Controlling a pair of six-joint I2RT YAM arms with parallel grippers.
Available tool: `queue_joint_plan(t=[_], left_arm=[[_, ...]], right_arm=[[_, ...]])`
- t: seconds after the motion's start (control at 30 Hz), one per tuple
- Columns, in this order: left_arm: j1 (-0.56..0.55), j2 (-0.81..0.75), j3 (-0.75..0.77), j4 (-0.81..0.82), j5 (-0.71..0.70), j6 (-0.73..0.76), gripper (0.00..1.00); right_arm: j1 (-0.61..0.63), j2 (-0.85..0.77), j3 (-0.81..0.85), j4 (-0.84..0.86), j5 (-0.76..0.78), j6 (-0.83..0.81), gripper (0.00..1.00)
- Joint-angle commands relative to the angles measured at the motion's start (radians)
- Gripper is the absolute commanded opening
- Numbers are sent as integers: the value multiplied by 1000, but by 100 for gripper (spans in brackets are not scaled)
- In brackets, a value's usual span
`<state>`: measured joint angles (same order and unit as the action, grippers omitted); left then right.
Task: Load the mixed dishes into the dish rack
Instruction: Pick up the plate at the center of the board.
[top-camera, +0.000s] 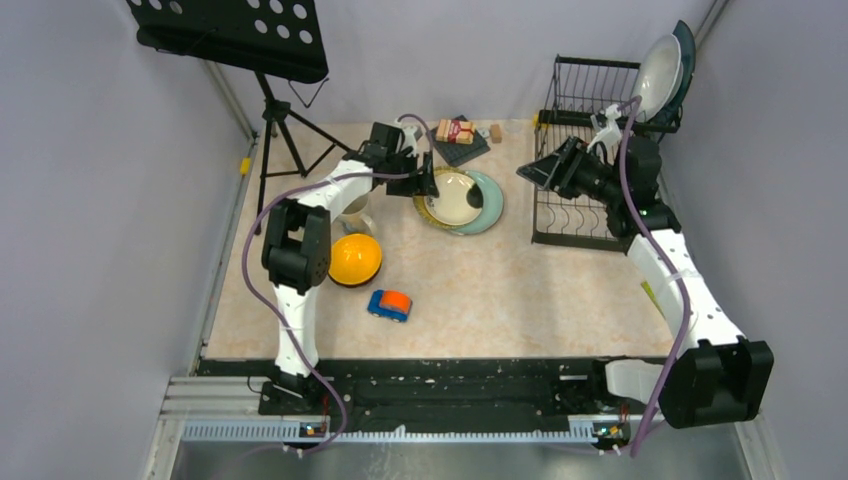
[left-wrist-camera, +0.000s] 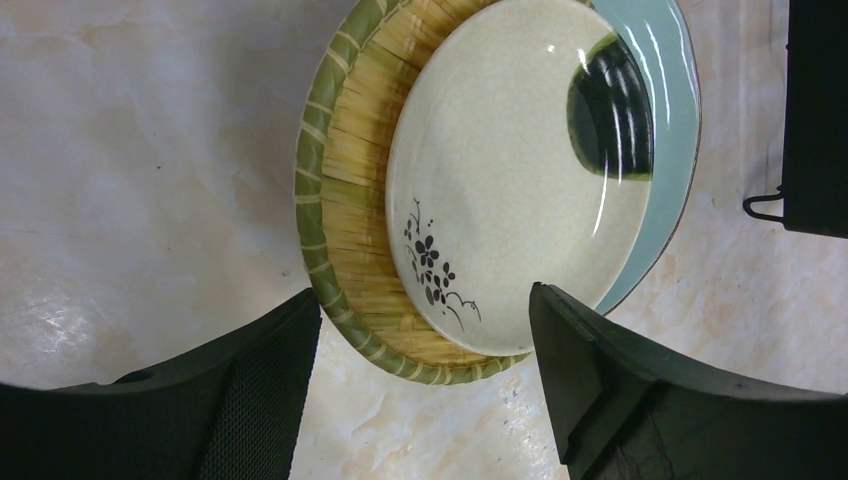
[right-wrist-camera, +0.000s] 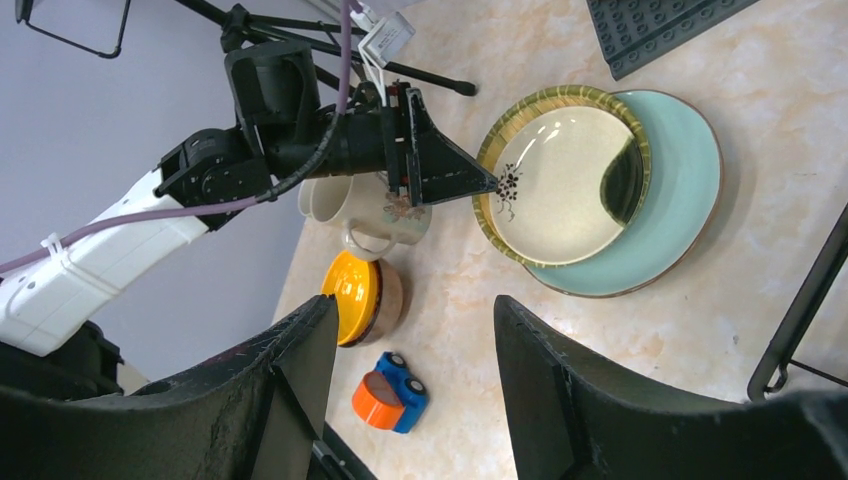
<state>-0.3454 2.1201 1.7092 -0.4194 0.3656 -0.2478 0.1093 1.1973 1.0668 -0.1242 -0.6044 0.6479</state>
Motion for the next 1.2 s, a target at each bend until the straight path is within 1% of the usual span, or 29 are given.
queue_joint_plan(t=[0.0, 0.13, 0.43, 0.6, 0.73, 0.87, 0.93, 1.03, 1.1, 1.17], left_arm=[[0, 25, 18, 6, 38, -1, 79], [-7, 13, -17, 57, 76, -27, 76], [-59, 29, -8, 13, 63, -12, 73], [-59, 3, -35, 17, -5, -18, 72], [-67, -30, -14, 15, -95, -21, 66], [-75, -9, 27, 24, -62, -41, 65], [-76, 11, 45, 18, -47, -46, 62], [-76, 26, 40, 31, -39, -58, 60], [-79, 31, 39, 31, -30, -62, 55], [-85, 20, 19, 52, -43, -61, 55]], right_arm=[[10, 12, 58, 11, -21, 6, 60], [10, 23, 58, 13, -25, 10, 60], [12, 39, 44, 10, -33, 24, 60], [10, 33, 34, -1, -34, 26, 60], [12, 33, 26, -3, -34, 27, 60], [11, 39, 23, 1, -32, 35, 60], [12, 40, 24, -2, -32, 36, 60], [10, 40, 17, -8, -28, 31, 59], [11, 44, 14, -18, -27, 27, 59], [11, 49, 9, -22, -30, 28, 59]])
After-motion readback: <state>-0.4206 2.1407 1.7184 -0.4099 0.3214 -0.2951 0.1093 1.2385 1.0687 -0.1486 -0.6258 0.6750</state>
